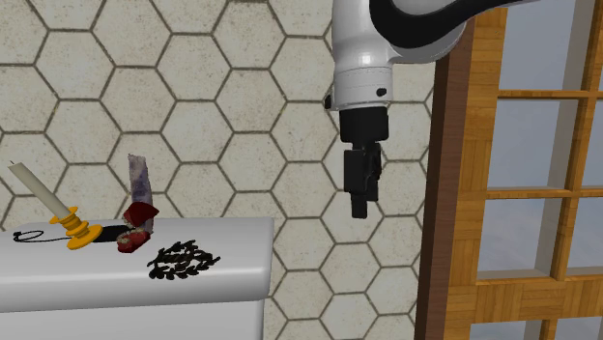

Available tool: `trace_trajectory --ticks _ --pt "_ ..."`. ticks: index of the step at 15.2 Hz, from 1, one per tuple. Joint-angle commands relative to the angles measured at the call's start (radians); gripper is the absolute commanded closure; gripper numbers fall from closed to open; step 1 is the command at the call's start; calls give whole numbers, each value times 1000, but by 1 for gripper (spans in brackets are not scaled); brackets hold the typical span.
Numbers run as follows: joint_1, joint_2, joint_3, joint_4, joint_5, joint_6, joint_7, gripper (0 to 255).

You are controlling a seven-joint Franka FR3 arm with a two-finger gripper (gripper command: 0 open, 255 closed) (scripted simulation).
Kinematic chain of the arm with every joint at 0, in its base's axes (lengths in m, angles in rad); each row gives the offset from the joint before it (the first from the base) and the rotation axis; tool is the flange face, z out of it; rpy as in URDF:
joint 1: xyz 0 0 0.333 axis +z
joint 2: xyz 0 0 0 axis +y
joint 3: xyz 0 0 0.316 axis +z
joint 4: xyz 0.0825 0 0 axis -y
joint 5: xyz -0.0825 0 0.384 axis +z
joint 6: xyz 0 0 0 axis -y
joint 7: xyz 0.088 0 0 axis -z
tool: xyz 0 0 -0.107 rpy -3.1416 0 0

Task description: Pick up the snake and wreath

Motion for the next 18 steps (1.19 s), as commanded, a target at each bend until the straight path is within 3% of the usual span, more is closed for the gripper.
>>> trace_trajectory --ticks 1,9,18 --pt "12 61 31 49 2 15 28 0" --pt "57 326 137 298 -40 35 132 0" --pt "157 680 225 702 -169 -35 250 0"
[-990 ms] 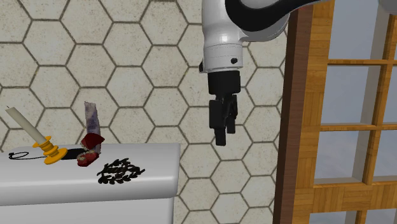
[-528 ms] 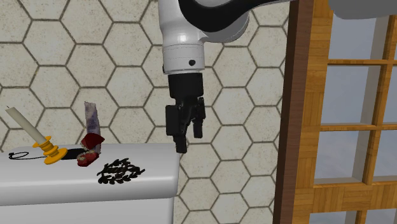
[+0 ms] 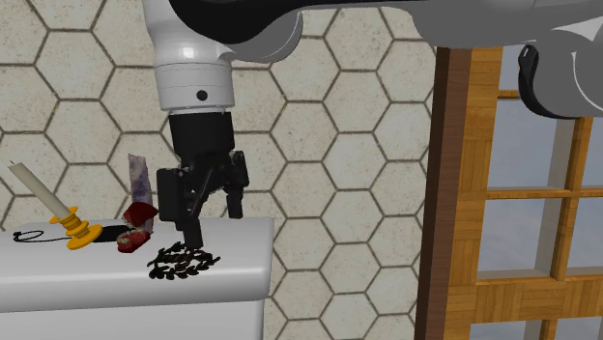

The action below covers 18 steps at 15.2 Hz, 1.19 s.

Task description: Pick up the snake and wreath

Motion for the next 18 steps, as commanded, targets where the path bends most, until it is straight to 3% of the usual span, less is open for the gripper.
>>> trace_trajectory --ticks 1,11,12,18 --pt "34 95 14 119 -38 -31 25 0" --pt "24 76 9 -10 -32 79 29 0" --pt "25 76 10 -9 -32 79 29 255" --pt "25 77 9 -8 -32 79 29 255"
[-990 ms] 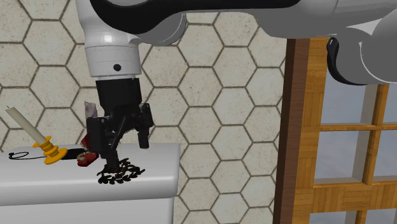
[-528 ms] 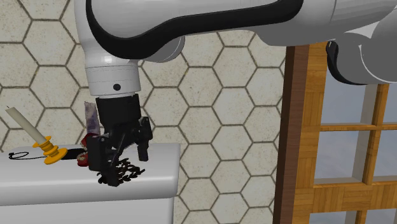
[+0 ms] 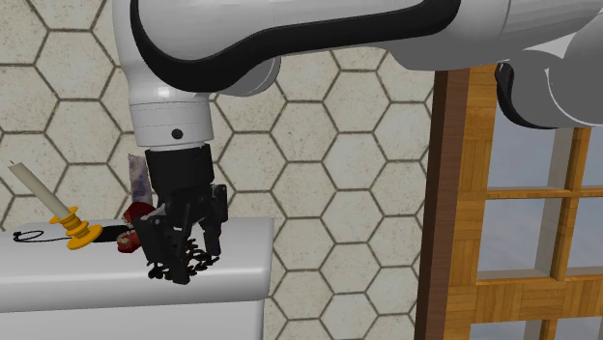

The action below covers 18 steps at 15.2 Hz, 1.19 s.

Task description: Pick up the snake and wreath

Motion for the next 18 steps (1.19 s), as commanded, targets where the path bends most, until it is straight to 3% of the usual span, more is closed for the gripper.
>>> trace_trajectory --ticks 1,7,18 --pt "0 0 0 0 0 0 0 255" --pt "5 7 1 63 -2 -57 -3 255" --pt "30 59 5 287 -21 -231 -8 255"
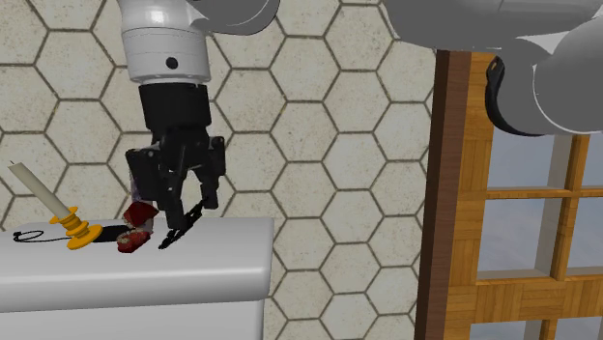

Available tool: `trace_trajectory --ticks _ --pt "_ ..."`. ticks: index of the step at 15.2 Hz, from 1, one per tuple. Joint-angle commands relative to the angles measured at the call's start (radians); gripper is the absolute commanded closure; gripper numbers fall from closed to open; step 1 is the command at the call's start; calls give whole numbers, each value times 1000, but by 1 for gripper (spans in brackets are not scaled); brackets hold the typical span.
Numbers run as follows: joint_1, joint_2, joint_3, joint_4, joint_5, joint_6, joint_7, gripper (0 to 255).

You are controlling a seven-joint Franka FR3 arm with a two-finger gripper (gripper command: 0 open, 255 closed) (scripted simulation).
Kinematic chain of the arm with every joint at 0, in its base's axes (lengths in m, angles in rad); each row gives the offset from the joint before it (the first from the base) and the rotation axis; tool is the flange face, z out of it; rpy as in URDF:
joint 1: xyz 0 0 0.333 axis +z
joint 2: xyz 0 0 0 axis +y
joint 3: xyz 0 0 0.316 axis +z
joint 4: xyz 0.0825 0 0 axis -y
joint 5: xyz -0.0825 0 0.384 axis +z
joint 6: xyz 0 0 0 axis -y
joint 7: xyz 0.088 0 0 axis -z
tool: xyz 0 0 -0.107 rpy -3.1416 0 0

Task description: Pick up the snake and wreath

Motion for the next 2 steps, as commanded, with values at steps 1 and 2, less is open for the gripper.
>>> trace_trajectory --ticks 1,2 --pt "3 8 0 28 -3 -20 -1 255" --pt "3 8 0 28 -3 -20 -1 255"
